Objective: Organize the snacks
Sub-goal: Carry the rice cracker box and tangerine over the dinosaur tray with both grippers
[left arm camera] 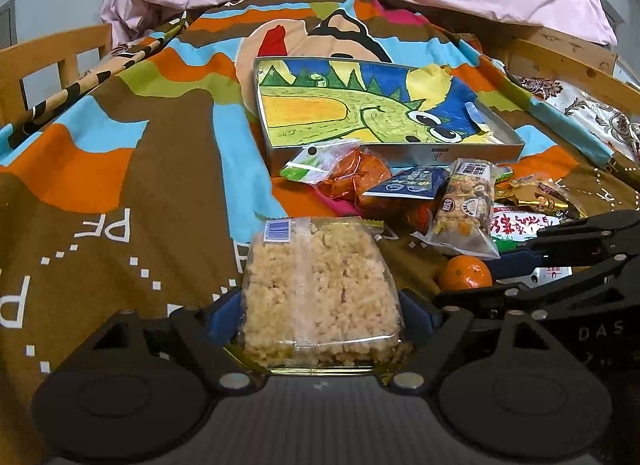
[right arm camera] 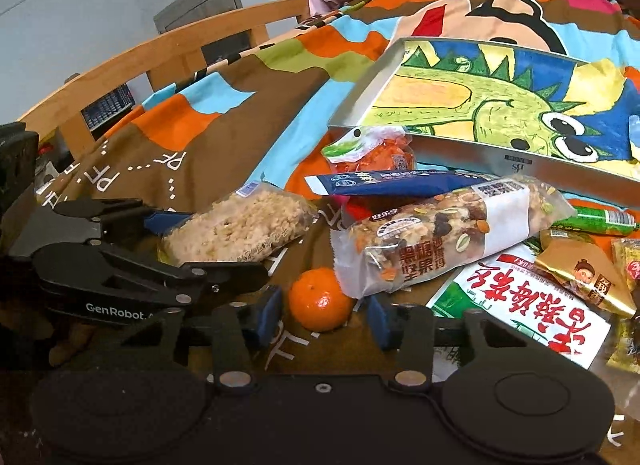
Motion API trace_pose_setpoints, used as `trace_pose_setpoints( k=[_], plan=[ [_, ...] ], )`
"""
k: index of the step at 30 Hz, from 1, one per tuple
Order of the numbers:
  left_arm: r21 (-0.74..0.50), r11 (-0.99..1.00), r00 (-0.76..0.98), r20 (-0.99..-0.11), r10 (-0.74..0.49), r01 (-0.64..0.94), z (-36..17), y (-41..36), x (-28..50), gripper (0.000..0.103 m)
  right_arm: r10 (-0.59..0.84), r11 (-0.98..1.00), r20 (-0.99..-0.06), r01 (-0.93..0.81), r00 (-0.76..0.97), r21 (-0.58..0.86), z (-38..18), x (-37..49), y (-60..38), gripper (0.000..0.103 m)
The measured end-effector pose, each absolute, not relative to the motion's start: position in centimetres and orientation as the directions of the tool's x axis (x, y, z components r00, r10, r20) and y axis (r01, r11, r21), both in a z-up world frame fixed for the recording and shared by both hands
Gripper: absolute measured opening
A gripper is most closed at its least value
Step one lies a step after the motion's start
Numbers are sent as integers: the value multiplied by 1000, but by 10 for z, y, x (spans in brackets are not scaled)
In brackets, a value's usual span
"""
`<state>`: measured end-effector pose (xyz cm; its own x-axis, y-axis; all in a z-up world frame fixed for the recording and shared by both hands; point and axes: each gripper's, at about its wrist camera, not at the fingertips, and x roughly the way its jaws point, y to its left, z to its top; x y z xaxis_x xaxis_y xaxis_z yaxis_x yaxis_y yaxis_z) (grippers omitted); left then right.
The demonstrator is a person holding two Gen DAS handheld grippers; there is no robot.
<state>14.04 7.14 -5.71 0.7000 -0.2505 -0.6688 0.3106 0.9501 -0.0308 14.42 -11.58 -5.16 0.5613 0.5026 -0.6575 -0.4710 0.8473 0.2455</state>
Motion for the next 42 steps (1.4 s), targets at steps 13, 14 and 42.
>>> trace_pose_setpoints(
  k=[13,14,42],
  plan=[
    [-83,956,668,-698,-258,283,-44,67,125,78,526,818,-643,-539,557,203,-37,113,-128,35],
    [-92,956,668,-697,-261,278,-42,66,121,78,527,815,-640,-546,559,194,-36,110,-128,35],
    [-162,982,881,-446,-157,92,28,37,192,78,484,839,-460,-544,744,2,21,193,-183,36]
  ],
)
